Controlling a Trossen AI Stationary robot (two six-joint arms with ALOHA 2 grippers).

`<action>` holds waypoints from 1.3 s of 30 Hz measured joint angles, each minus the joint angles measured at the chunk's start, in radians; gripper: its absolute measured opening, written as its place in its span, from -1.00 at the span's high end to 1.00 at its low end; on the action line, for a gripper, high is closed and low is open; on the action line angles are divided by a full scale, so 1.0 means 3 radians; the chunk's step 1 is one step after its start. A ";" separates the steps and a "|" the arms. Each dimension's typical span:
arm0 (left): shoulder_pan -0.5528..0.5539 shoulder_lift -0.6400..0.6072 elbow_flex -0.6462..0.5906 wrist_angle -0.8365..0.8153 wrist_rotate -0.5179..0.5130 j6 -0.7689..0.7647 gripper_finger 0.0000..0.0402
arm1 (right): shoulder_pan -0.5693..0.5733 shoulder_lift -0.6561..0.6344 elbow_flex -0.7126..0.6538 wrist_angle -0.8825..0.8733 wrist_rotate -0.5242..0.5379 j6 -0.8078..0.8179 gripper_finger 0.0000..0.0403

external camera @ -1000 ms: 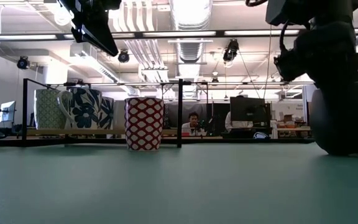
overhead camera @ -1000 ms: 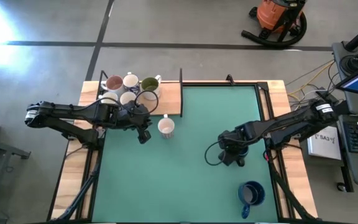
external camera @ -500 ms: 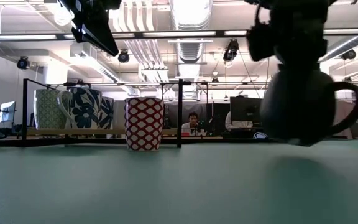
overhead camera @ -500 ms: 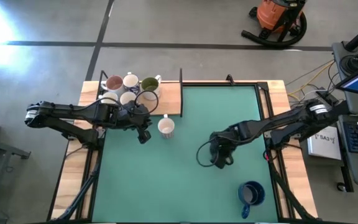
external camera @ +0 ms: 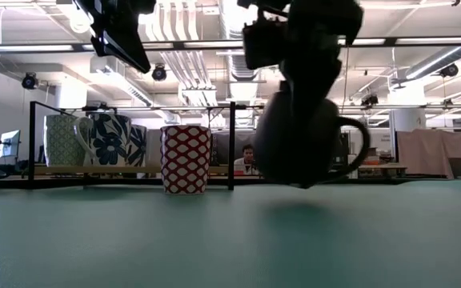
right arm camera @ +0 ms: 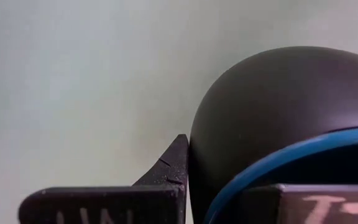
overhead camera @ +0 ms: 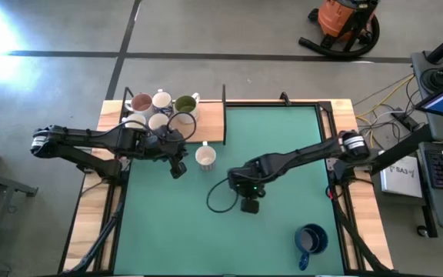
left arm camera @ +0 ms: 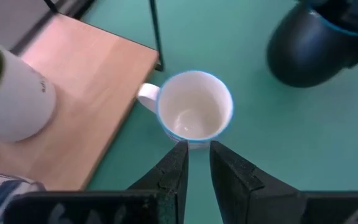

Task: Place coffee mugs
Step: Move the black mug to the middle of the table, then put the red patterned mug on the shelf

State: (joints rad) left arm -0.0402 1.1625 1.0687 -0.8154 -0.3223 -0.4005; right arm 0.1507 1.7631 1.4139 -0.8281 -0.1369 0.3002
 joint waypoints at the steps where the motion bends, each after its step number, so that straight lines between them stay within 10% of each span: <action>1: 0.0000 0.0000 0.0000 -0.0004 0.0051 -0.0004 0.76 | -0.0011 0.0046 0.0050 -0.0013 0.0019 -0.0062 0.93; 22: -0.0192 0.0580 -0.0014 0.0137 0.0176 0.0256 0.76 | -0.0330 0.0328 0.0220 0.0211 0.0037 -0.0553 0.79; 39: -0.0191 0.0969 -0.0017 0.0579 0.0148 0.1130 0.76 | -0.0324 -0.0029 0.0237 -0.0072 0.0030 -0.0597 0.24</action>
State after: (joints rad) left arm -0.0975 1.4533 1.0637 -0.6418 -0.2779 -0.0614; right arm 0.0535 1.7544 1.4849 -0.8496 -0.1280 0.1212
